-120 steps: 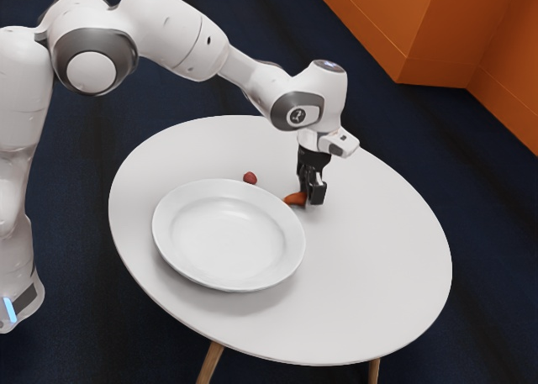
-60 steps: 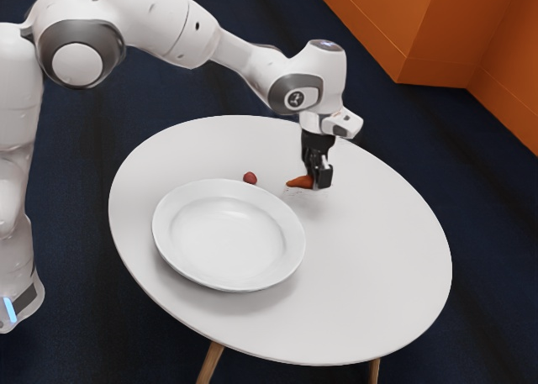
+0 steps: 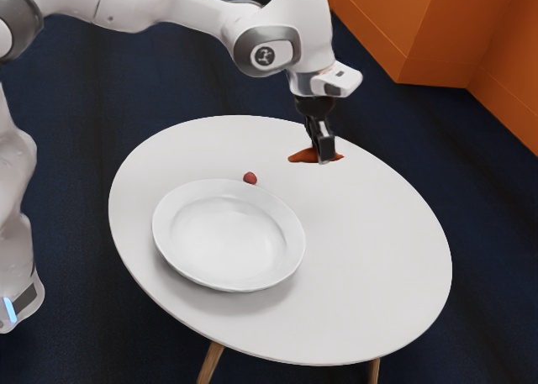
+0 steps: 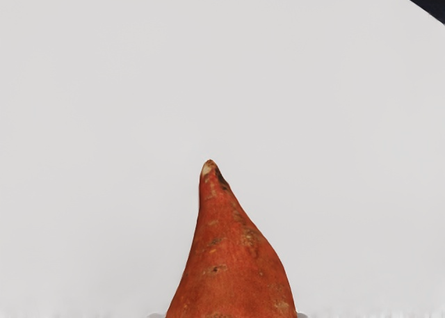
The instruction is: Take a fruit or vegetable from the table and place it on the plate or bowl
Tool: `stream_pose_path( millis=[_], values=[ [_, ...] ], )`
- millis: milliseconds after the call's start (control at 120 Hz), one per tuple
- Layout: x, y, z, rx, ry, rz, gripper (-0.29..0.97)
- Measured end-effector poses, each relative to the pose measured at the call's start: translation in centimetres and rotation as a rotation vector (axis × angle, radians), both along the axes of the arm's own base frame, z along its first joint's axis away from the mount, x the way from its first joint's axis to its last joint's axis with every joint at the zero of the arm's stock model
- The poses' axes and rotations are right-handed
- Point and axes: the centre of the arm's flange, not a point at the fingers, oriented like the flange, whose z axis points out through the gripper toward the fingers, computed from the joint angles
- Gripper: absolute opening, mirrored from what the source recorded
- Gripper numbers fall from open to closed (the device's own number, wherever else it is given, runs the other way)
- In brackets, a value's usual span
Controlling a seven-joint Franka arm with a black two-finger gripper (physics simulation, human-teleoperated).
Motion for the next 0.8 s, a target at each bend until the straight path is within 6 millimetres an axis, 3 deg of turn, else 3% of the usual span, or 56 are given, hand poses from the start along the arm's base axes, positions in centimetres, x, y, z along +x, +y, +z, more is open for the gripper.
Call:
stream_pose_path(
  millis=[67, 267, 408, 683, 800],
  values=[
    [-1.8, -1.1, -0.5, -0.009, 0.023, 0.0, 0.15],
    [-7.4, -0.9, -1.7, -0.027, 0.077, 0.064, 0.16],
    [-10.4, -3.1, -1.3, -0.037, 0.12, 0.078, 0.15],
    [-12.0, -4.5, -1.6, -0.046, 0.197, 0.191, 0.15],
    [-12.0, -4.3, -1.8, -0.058, 0.217, 0.242, 0.43]
  ],
)
